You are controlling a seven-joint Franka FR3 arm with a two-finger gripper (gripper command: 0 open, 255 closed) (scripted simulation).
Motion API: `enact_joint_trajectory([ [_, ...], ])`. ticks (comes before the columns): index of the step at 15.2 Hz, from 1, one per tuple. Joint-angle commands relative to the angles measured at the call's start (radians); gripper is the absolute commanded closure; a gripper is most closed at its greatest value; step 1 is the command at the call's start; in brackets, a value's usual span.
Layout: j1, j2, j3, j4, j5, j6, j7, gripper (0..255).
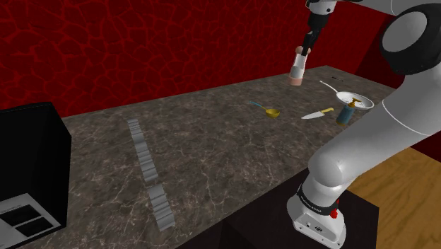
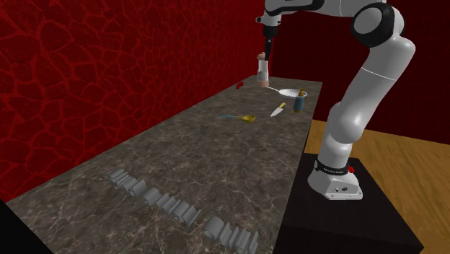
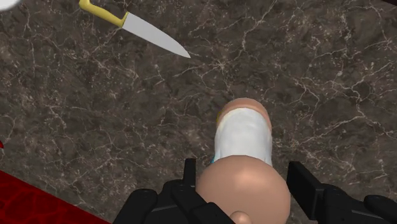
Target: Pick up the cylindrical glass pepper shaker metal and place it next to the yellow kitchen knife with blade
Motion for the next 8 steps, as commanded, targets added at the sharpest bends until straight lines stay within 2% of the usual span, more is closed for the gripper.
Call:
enact_joint_trajectory([
  [1, -0.015, 0.007, -0.036, 0.009, 0.003, 0.006, -0.052, 255],
  [8, -0.064, 0.109, -0.180, 0.112, 0.066, 0.020, -0.253, 255],
])
